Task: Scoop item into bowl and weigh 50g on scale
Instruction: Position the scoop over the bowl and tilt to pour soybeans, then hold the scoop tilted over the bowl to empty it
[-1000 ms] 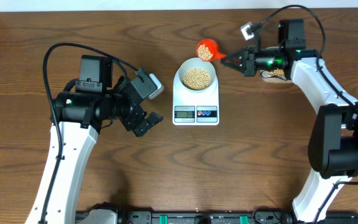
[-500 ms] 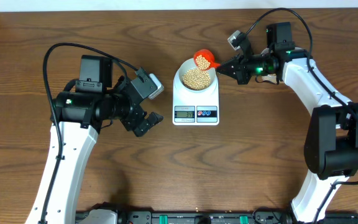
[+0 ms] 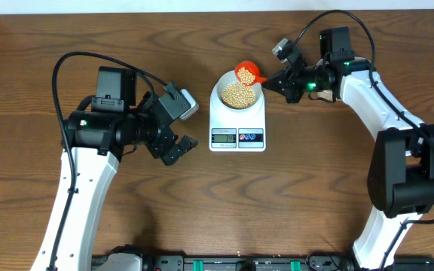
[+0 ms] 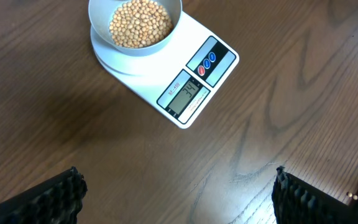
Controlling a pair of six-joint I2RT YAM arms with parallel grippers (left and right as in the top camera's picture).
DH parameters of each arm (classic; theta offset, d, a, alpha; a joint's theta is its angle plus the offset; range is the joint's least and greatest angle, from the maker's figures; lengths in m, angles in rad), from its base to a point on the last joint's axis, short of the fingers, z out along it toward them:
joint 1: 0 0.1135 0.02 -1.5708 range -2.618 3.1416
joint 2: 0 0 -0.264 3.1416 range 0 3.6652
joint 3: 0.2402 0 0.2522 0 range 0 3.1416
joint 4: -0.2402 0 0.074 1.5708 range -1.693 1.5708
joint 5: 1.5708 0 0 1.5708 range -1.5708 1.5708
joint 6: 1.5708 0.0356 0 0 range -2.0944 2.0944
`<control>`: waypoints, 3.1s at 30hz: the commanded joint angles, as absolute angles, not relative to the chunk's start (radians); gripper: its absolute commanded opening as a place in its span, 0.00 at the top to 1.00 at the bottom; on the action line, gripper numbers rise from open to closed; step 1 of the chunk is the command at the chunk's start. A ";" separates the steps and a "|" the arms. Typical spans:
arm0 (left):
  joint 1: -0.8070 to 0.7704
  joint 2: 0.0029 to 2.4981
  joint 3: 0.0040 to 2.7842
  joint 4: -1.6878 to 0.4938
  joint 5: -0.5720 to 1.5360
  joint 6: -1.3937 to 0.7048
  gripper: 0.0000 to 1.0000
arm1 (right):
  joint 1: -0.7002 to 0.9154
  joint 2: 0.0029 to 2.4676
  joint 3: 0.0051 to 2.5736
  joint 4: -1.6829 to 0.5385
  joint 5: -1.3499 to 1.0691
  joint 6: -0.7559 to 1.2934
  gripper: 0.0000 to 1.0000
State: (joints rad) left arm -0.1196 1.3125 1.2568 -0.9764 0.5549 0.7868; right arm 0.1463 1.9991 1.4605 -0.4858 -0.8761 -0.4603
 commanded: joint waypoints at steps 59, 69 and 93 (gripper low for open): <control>-0.116 1.300 1.267 -0.979 0.564 0.800 0.02 | 0.221 1.857 1.456 -0.535 -0.679 -0.518 0.99; -0.116 1.300 1.267 -0.979 0.564 0.800 0.02 | 0.223 1.851 1.456 -0.550 -0.684 -0.521 0.99; -0.116 1.300 1.267 -0.979 0.564 0.800 0.02 | 0.237 1.840 1.456 -0.558 -0.657 -0.506 0.99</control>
State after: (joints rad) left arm -0.1196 1.3125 1.2568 -0.9764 0.5552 0.7868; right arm 0.2317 1.8729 1.4601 -0.5583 -0.6624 -0.5064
